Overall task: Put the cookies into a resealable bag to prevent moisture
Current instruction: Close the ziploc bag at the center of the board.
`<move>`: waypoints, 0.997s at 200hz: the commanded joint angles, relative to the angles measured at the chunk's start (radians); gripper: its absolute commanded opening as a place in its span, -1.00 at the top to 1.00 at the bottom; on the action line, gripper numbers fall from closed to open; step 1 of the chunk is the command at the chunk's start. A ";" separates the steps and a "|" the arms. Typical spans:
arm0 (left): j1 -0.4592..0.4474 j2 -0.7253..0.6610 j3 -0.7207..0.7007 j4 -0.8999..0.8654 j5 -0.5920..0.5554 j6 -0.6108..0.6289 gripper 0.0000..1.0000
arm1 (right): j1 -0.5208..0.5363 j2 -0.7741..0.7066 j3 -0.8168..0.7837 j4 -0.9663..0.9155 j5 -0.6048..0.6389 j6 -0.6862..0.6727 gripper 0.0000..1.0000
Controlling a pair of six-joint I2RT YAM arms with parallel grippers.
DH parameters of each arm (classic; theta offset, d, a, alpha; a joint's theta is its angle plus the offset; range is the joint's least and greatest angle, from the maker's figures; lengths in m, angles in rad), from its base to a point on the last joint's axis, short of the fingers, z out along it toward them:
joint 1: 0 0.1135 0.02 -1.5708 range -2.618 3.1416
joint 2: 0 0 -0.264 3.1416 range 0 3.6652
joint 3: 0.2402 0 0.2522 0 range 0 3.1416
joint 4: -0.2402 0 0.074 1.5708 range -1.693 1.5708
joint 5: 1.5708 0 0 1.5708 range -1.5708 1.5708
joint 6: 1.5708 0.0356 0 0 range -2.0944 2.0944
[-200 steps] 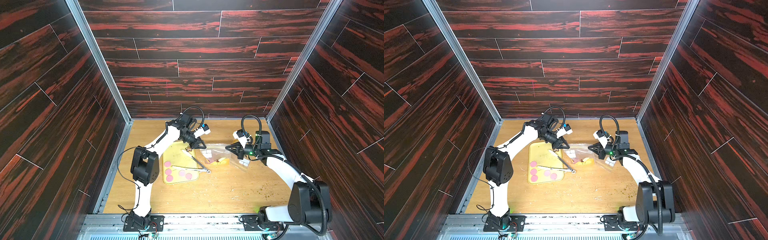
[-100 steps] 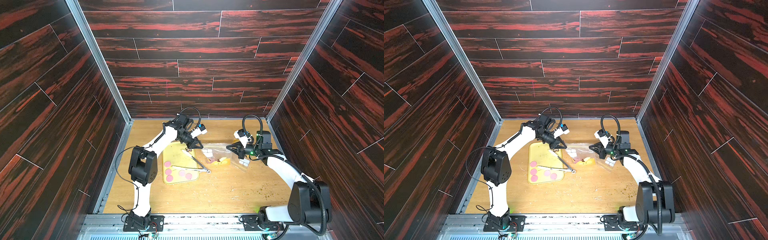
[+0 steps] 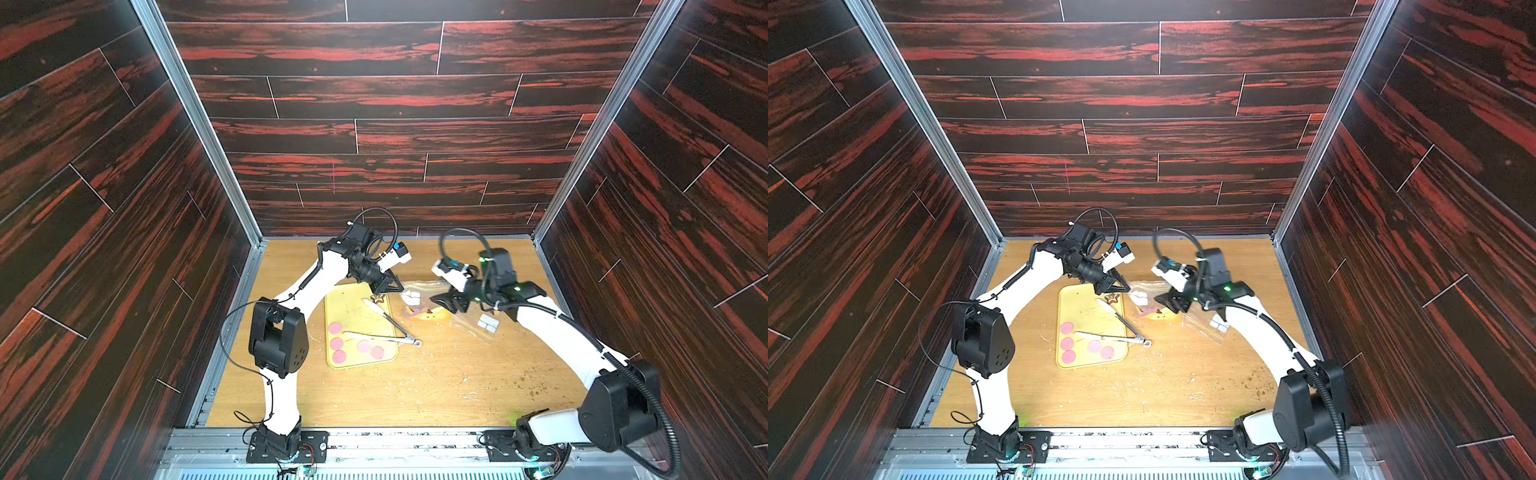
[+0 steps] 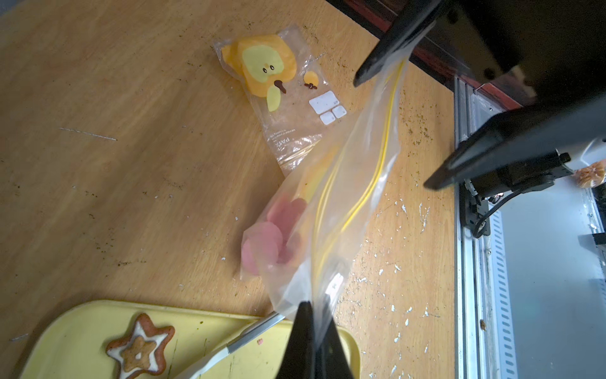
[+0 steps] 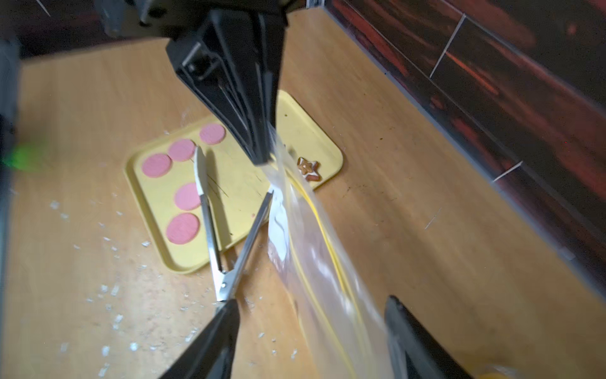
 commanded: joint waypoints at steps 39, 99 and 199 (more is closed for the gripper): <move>0.000 -0.055 0.009 -0.031 0.046 0.045 1.00 | 0.045 0.174 0.176 -0.166 -0.071 -0.152 -0.20; 0.000 -0.044 0.010 -0.030 0.055 0.047 1.00 | 0.063 0.264 0.244 -0.193 -0.244 -0.160 0.35; 0.000 -0.042 0.031 -0.057 0.069 0.049 1.00 | 0.106 0.325 0.326 -0.235 -0.169 -0.167 0.37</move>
